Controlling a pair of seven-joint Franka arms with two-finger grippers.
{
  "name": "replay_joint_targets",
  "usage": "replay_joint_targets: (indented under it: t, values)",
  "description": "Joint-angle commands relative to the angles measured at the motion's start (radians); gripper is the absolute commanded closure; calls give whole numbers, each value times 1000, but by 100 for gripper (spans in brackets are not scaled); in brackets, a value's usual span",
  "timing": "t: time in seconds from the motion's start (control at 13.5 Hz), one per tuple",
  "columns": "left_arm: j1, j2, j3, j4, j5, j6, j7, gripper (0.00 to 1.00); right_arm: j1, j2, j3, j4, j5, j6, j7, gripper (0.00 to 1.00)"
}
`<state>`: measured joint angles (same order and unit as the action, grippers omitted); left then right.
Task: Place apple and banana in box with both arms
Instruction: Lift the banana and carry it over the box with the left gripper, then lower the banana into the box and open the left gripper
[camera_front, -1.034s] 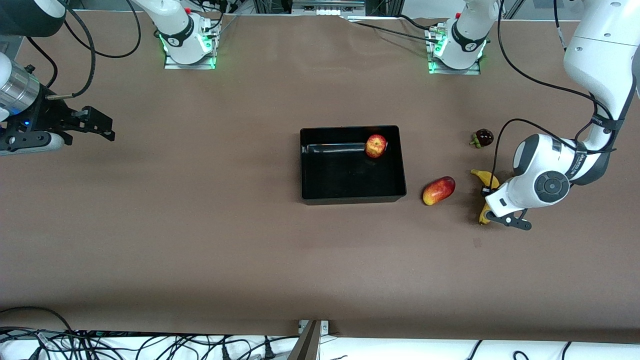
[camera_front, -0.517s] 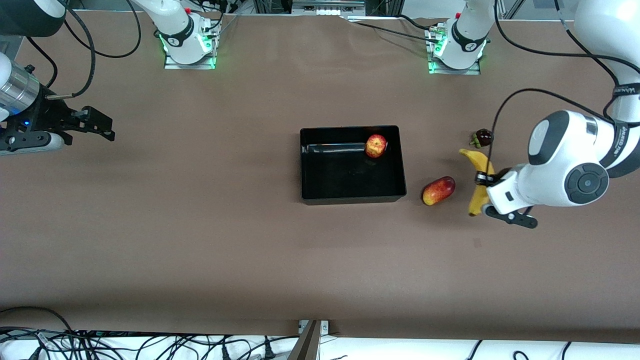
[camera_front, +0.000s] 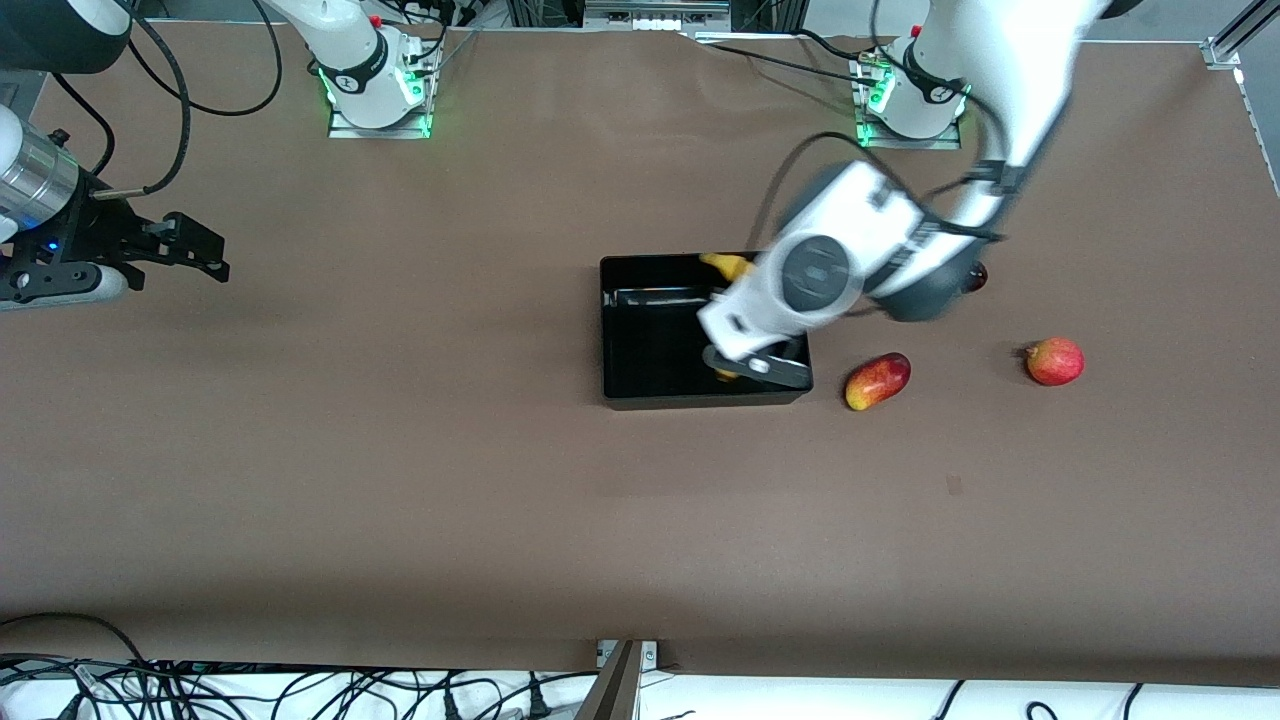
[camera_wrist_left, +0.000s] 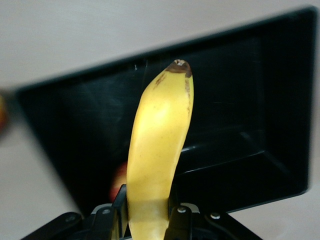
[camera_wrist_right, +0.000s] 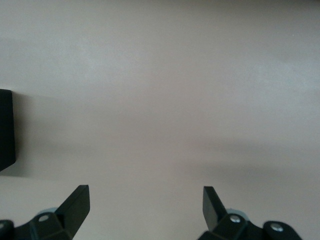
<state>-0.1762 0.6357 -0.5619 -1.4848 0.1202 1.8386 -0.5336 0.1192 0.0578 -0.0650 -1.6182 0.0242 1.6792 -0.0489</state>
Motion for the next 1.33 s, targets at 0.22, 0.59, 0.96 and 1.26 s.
replay_joint_targets:
  t: [0.22, 0.59, 0.96, 1.26]
  values:
    - [-115, 137, 83, 24, 39, 165, -55, 98, -3, 5, 4, 21, -13, -18, -2, 0]
    - [-114, 164, 85, 34, 55, 156, -78, 0, -3, 5, 4, 21, -13, -18, -2, 0]
    - [62, -103, 70, 61, 36, -120, -45, 0, -3, 5, 4, 21, -13, -18, -2, 0]
    - [161, -288, 149, 98, 36, -343, 201, 0, -3, 5, 4, 21, -13, -18, -2, 0]
